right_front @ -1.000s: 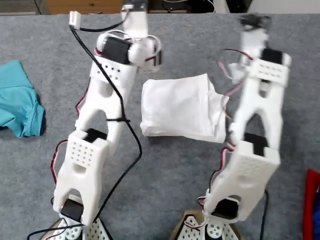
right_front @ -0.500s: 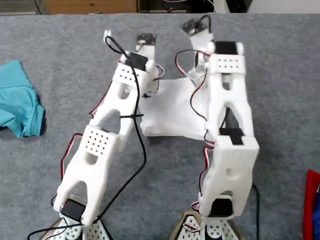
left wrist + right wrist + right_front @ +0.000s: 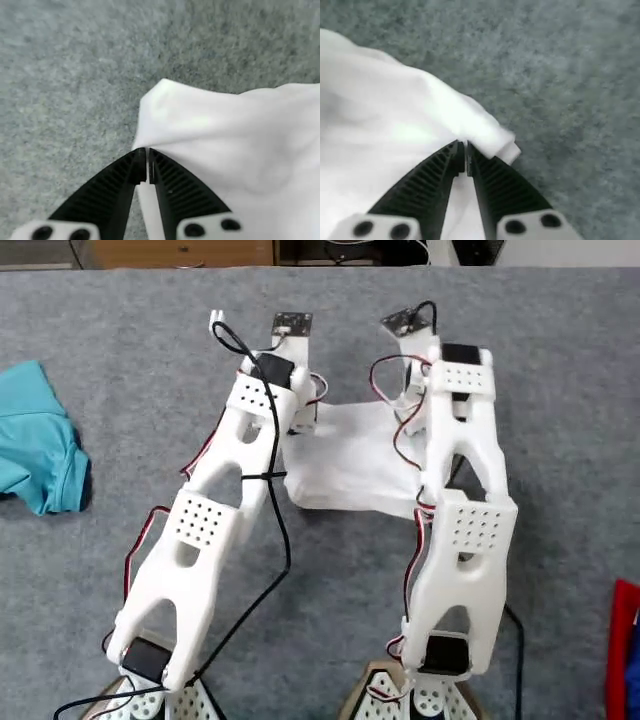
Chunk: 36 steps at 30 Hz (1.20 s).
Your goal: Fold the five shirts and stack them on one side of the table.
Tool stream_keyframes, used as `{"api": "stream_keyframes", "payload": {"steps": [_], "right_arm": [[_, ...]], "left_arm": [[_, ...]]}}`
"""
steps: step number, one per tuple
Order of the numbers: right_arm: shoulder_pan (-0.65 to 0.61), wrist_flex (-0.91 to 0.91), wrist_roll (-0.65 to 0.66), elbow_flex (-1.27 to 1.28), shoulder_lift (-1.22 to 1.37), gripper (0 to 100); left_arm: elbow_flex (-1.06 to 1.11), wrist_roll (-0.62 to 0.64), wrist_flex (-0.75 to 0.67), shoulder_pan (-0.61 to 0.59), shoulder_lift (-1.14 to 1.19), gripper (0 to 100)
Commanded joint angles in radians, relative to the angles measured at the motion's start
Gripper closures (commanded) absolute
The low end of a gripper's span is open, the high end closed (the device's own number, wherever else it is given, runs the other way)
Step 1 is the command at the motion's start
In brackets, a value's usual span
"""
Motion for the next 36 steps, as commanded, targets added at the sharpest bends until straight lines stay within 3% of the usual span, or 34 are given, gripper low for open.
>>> {"api": "stream_keyframes", "payload": {"steps": [1,4,8,11,17,27,36], "right_arm": [[0.018,0.075,0.009,-0.156,-0.008,96.1],[0.01,0.201,0.025,-0.305,-0.015,96.1],[0.01,0.42,0.018,-0.538,-0.018,96.1],[0.041,0.44,-0.06,-0.553,-0.042,96.1],[0.044,0.439,-0.196,-0.137,-0.252,95.9],[-0.053,0.341,-0.471,0.564,-0.742,96.2],[-0.051,0.29,-0.493,0.908,-0.983,96.2]], "left_arm": [[-0.176,-0.005,0.068,-0.017,-0.015,97],[-0.275,-0.005,0.124,0.002,-0.015,97],[-0.242,-0.04,0.163,0.038,-0.062,97],[-0.175,-0.043,0.163,0.058,-0.119,97],[-0.054,-0.091,0.164,0.078,-0.278,97],[0.427,-0.224,0.164,0.074,-0.657,98],[0.895,-0.264,0.16,0.075,-1.043,98]]}}
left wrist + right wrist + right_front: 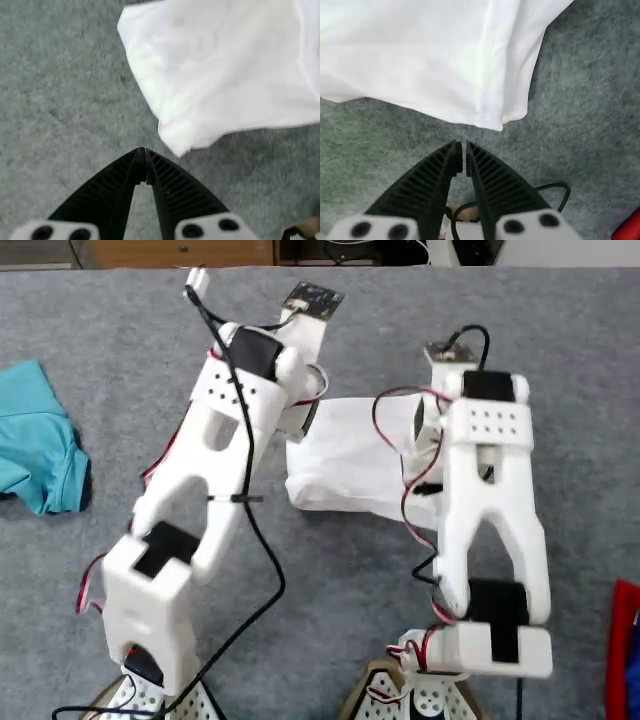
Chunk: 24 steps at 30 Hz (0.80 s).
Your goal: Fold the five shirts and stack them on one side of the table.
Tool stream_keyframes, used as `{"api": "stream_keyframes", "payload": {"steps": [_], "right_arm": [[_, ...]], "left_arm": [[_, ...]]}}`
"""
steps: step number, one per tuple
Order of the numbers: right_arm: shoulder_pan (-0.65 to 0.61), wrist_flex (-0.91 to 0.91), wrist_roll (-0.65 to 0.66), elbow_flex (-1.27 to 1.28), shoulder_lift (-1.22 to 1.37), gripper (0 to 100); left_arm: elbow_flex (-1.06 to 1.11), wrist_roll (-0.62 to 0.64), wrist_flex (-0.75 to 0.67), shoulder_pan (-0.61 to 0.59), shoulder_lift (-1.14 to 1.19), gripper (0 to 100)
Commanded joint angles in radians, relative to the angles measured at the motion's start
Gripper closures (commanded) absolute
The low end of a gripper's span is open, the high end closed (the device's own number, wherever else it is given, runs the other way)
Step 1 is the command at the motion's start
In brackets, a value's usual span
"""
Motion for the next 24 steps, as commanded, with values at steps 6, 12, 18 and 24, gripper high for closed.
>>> {"api": "stream_keyframes", "payload": {"steps": [6,12,18,24], "right_arm": [[-0.008,-0.098,-0.321,0.189,-0.114,96.2],[-0.018,-0.311,-0.525,0.232,-0.114,94.8],[-0.021,-0.299,-0.603,0.274,-0.124,65.7],[-0.087,-0.399,-0.706,0.317,-0.113,66.6]], "left_arm": [[0.298,-0.005,0.006,0.0,-0.314,98],[0.436,-0.003,-0.049,-0.003,-0.403,98],[0.496,-0.003,-0.051,-0.003,-0.453,98],[0.508,-0.002,-0.051,-0.003,-0.461,98]]}}
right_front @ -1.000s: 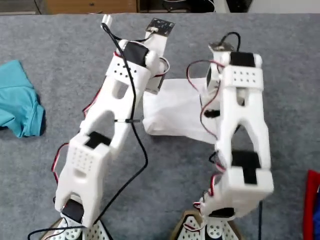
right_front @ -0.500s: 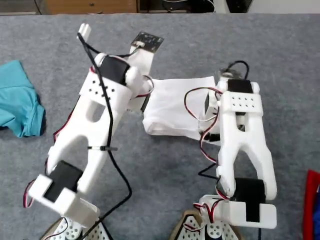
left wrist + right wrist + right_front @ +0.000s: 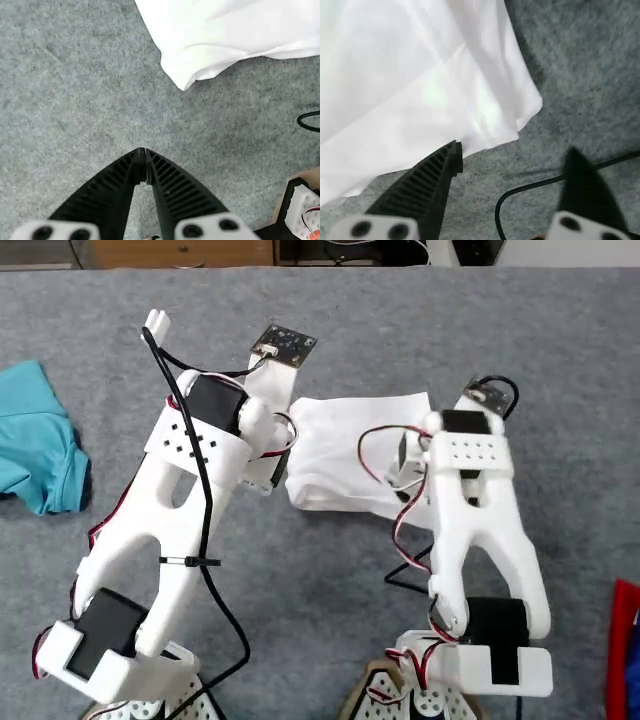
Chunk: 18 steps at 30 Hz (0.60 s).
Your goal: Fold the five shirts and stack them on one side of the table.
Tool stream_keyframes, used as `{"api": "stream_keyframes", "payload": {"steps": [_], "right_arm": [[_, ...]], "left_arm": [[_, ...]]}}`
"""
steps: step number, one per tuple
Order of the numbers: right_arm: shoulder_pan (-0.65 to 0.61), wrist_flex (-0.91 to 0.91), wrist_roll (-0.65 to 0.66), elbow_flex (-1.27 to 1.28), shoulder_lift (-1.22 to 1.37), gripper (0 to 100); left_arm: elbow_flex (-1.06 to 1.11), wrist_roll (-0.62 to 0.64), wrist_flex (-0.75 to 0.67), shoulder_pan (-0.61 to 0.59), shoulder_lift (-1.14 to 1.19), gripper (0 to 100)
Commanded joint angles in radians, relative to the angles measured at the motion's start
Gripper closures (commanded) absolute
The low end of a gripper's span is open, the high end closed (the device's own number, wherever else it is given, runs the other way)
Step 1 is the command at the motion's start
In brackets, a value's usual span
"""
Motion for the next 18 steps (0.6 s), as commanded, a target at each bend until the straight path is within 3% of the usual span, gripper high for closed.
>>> {"api": "stream_keyframes", "payload": {"steps": [1,5,8,18], "right_arm": [[-0.042,-0.106,-0.044,0.028,-0.058,69.3],[-0.048,-0.358,-0.087,0.13,-0.058,78.3],[-0.048,-0.489,-0.089,0.211,-0.031,77.3],[-0.044,-0.528,-0.091,0.186,0.206,72.9]], "left_arm": [[0.0,-0.002,-0.008,-0.003,-0.047,98],[0.0,-0.002,-0.008,-0.003,-0.053,98],[0.0,-0.002,-0.008,-0.003,-0.068,98],[0.0,-0.002,0.0,-0.061,-0.094,98]]}}
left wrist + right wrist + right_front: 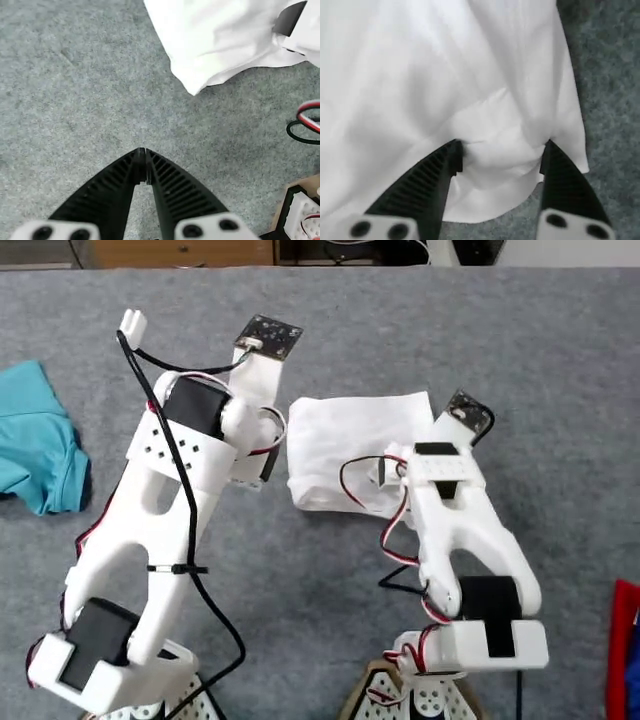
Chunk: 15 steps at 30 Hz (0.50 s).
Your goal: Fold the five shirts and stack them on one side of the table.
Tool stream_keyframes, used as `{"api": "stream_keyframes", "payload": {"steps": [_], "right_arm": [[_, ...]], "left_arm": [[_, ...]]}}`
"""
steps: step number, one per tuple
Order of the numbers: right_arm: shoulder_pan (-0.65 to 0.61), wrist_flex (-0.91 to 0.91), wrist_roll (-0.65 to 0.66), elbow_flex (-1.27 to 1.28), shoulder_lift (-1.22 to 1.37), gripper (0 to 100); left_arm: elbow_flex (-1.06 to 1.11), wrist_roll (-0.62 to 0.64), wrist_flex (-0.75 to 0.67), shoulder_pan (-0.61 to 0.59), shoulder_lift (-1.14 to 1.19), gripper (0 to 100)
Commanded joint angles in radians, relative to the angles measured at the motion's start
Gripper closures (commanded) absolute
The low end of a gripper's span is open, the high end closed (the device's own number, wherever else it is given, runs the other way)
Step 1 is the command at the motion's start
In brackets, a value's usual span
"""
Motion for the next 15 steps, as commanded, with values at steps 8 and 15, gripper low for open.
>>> {"api": "stream_keyframes", "payload": {"steps": [8,15], "right_arm": [[0.025,0.031,0.109,-0.145,0.113,97.4],[0.105,0.035,0.411,-0.283,0.116,99.3]], "left_arm": [[0.005,-0.003,0.023,-0.034,-0.091,98],[0.08,-0.008,0.017,-0.032,-0.199,98]]}}
